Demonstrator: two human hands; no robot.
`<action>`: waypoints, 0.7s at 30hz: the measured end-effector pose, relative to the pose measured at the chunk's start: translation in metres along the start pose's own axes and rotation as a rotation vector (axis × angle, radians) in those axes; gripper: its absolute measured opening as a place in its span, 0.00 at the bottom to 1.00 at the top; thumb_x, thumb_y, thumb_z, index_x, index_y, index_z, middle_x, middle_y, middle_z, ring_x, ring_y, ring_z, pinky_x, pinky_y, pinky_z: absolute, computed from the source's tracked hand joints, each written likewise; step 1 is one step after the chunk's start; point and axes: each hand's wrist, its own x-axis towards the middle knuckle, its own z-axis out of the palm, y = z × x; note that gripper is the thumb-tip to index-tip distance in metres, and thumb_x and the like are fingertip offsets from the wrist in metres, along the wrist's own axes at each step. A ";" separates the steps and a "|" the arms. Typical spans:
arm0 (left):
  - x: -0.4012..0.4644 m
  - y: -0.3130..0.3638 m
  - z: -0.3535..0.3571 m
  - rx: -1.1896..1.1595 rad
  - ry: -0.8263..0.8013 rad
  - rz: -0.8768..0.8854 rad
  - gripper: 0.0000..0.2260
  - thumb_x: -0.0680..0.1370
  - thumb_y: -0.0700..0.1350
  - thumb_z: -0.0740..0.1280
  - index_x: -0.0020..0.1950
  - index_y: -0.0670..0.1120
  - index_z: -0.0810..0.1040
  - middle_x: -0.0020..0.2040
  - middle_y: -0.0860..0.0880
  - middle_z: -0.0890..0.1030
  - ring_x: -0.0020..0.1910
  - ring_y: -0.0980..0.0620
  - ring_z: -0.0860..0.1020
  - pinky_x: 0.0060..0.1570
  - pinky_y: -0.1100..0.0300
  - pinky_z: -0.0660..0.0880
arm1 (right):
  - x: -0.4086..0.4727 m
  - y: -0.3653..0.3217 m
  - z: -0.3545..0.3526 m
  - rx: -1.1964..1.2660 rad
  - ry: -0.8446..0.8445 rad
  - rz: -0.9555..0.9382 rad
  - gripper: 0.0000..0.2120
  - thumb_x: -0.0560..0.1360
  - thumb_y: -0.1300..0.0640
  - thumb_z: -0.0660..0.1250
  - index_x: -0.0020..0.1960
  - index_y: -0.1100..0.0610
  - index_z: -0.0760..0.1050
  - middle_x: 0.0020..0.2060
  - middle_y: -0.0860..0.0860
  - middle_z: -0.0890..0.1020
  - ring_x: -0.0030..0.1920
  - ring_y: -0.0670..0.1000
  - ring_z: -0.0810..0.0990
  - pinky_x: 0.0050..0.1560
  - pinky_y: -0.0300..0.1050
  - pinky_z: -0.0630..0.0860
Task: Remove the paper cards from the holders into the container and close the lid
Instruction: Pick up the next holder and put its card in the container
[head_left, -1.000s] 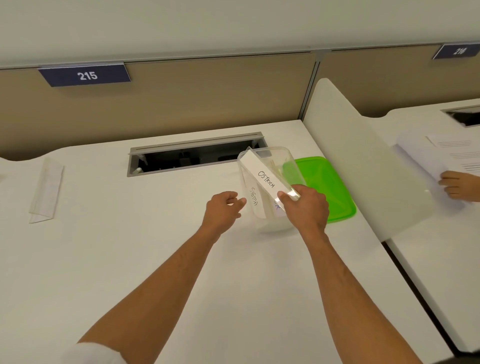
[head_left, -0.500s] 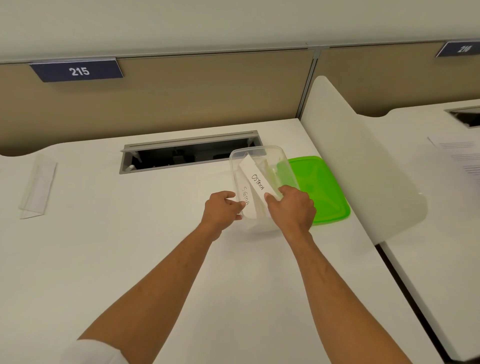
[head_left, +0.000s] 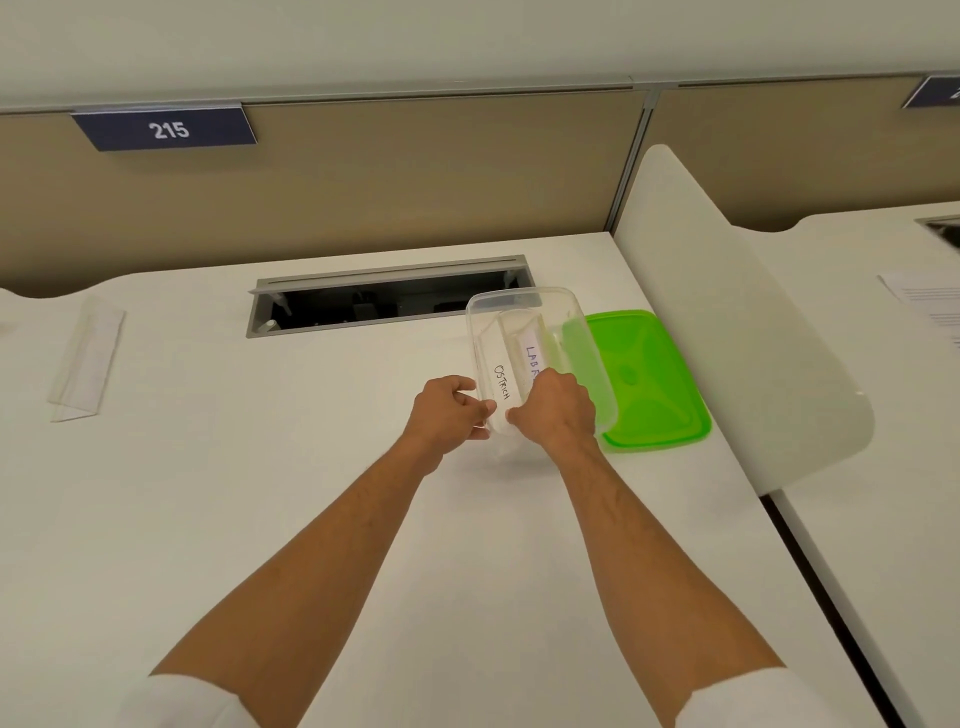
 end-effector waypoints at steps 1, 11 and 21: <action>0.000 0.000 0.000 -0.002 -0.003 0.001 0.21 0.74 0.38 0.74 0.65 0.39 0.72 0.43 0.41 0.81 0.47 0.43 0.83 0.42 0.55 0.83 | 0.001 -0.001 0.000 -0.007 -0.026 -0.002 0.22 0.68 0.48 0.76 0.57 0.58 0.75 0.51 0.56 0.80 0.50 0.58 0.80 0.38 0.44 0.71; -0.003 -0.004 -0.001 0.003 0.018 0.019 0.21 0.74 0.42 0.75 0.64 0.38 0.74 0.45 0.41 0.82 0.45 0.46 0.84 0.44 0.56 0.83 | 0.004 -0.001 0.002 -0.040 -0.089 0.015 0.31 0.66 0.40 0.75 0.61 0.57 0.73 0.53 0.54 0.80 0.52 0.57 0.80 0.40 0.45 0.72; -0.034 -0.025 -0.050 0.128 0.206 0.137 0.16 0.77 0.51 0.70 0.61 0.44 0.79 0.51 0.48 0.82 0.51 0.51 0.80 0.54 0.57 0.78 | -0.028 -0.038 0.002 0.158 0.398 -0.232 0.21 0.77 0.42 0.62 0.59 0.57 0.79 0.54 0.54 0.83 0.53 0.56 0.80 0.45 0.45 0.72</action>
